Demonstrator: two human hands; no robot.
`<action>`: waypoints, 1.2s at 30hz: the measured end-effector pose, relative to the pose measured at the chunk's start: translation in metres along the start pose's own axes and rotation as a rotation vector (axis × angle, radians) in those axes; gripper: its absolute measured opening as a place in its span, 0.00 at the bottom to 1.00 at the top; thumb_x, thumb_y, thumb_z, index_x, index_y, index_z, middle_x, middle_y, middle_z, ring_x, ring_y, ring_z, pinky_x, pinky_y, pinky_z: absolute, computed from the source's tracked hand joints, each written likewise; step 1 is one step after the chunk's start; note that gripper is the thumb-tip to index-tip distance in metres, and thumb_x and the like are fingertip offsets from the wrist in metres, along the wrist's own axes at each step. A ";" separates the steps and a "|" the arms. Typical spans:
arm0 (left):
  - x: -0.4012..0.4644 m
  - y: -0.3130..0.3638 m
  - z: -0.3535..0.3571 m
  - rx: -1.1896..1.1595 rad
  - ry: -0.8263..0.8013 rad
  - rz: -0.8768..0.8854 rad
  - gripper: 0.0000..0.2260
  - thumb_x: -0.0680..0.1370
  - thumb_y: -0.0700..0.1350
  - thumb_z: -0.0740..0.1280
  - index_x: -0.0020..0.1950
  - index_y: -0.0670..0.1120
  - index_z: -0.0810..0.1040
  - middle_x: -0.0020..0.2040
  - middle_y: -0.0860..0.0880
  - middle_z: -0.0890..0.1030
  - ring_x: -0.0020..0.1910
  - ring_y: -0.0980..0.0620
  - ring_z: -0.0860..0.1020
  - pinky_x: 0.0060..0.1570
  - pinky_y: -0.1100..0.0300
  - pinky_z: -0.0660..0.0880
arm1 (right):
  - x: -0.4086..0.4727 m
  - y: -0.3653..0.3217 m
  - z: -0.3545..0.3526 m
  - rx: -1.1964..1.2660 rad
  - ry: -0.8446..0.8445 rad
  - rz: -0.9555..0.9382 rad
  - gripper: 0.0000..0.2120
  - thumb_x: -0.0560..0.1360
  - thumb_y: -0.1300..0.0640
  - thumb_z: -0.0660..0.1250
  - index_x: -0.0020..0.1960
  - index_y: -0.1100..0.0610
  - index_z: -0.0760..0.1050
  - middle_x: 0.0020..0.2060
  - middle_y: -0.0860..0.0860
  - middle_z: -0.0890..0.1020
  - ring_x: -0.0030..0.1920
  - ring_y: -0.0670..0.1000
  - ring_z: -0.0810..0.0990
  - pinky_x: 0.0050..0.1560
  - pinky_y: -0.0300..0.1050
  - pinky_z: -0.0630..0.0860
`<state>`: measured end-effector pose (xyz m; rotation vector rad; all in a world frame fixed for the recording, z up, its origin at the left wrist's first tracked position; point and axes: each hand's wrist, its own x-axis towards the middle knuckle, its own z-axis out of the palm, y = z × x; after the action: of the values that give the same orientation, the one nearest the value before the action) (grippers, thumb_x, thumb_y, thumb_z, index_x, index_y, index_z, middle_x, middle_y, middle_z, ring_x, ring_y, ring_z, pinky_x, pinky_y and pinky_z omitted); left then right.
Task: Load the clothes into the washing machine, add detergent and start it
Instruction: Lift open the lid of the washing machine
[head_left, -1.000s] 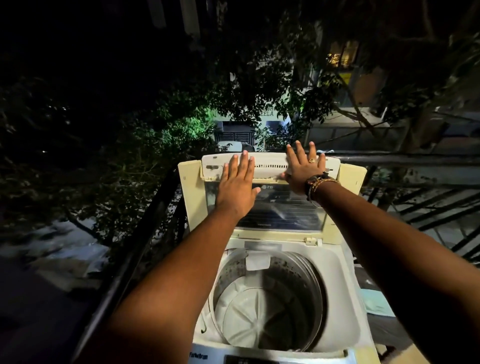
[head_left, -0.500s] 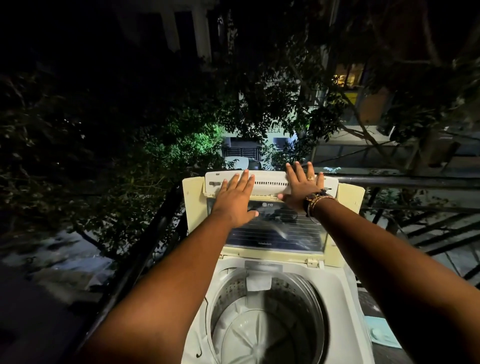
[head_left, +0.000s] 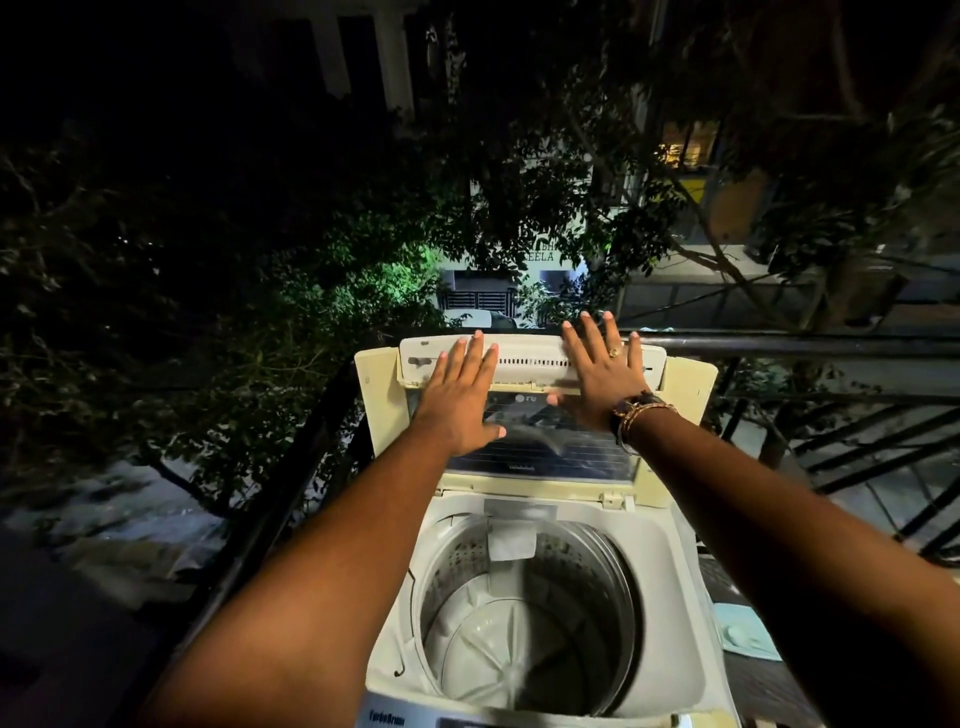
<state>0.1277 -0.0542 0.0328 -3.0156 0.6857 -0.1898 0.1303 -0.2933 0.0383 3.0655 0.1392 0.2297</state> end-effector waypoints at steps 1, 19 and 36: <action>-0.004 0.001 -0.001 -0.003 0.011 0.001 0.54 0.74 0.66 0.68 0.81 0.47 0.32 0.80 0.43 0.30 0.80 0.42 0.33 0.80 0.44 0.39 | -0.005 0.001 -0.001 -0.014 0.013 -0.009 0.52 0.74 0.27 0.59 0.81 0.49 0.31 0.81 0.55 0.35 0.80 0.62 0.33 0.77 0.69 0.39; -0.082 0.005 -0.008 -0.051 -0.003 0.057 0.52 0.75 0.65 0.68 0.81 0.45 0.34 0.80 0.44 0.31 0.80 0.43 0.32 0.79 0.46 0.36 | -0.096 -0.024 -0.007 -0.035 0.046 -0.044 0.53 0.73 0.28 0.61 0.82 0.52 0.37 0.82 0.55 0.39 0.81 0.60 0.38 0.78 0.65 0.42; -0.179 0.086 0.035 -0.251 -0.029 0.212 0.51 0.74 0.64 0.68 0.82 0.48 0.37 0.82 0.44 0.35 0.80 0.43 0.33 0.79 0.45 0.38 | -0.258 -0.060 0.034 0.102 -0.183 0.041 0.57 0.66 0.19 0.51 0.82 0.50 0.37 0.81 0.52 0.38 0.81 0.58 0.37 0.79 0.66 0.42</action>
<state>-0.0654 -0.0538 -0.0272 -3.1371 1.0956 -0.0553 -0.1238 -0.2605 -0.0372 3.1723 0.0815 -0.0590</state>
